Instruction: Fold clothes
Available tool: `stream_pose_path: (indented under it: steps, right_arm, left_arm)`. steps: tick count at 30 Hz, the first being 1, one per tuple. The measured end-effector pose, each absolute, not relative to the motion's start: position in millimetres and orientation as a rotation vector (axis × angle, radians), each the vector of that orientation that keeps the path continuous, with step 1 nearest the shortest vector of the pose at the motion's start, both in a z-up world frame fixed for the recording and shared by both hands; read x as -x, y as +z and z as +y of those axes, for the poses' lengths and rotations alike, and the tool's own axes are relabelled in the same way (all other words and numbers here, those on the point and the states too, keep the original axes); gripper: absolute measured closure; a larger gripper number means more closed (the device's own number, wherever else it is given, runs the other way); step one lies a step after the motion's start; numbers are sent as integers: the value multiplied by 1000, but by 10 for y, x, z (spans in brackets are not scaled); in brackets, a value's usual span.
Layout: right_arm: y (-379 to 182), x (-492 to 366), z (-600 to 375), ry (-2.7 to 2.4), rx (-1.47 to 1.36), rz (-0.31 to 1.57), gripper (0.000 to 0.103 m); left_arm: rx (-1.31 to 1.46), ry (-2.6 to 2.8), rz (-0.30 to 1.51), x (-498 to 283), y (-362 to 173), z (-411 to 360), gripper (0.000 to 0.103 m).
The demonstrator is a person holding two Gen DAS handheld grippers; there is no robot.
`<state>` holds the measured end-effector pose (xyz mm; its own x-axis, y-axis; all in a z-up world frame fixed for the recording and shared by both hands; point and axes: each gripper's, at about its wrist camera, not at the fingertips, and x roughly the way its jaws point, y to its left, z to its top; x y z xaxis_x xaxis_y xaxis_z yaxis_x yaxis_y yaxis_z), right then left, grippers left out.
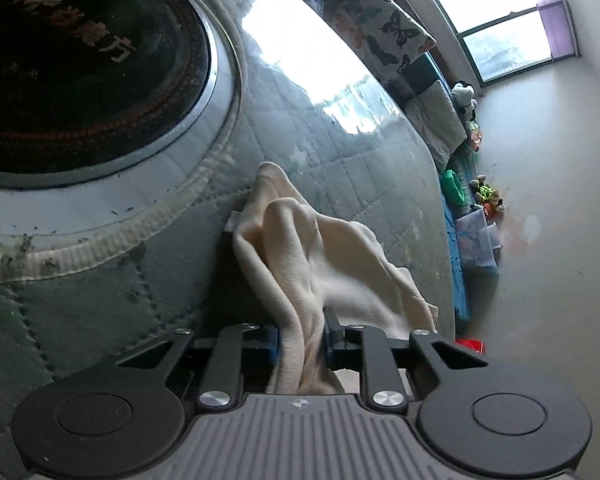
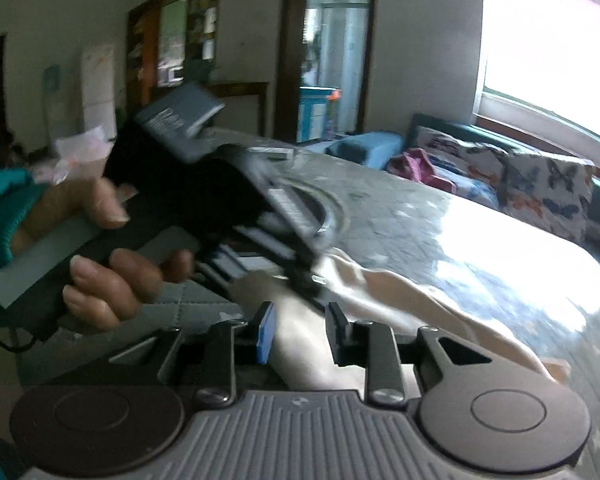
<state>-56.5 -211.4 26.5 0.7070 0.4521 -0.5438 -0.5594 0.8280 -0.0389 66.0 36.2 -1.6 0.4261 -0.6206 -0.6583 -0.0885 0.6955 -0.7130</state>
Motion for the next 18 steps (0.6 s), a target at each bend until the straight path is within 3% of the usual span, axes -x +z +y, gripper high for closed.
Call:
stream_pose_path:
  steps: [12,18]
  right_arm:
    - [27,215,-3551,154,-75,657,75]
    - [-172,38,-3815,102,-187,681,74]
  left_arm:
    - [590,-384,1051,-592,94,220,82]
    - [519,-382,1039,-607,133,144,82]
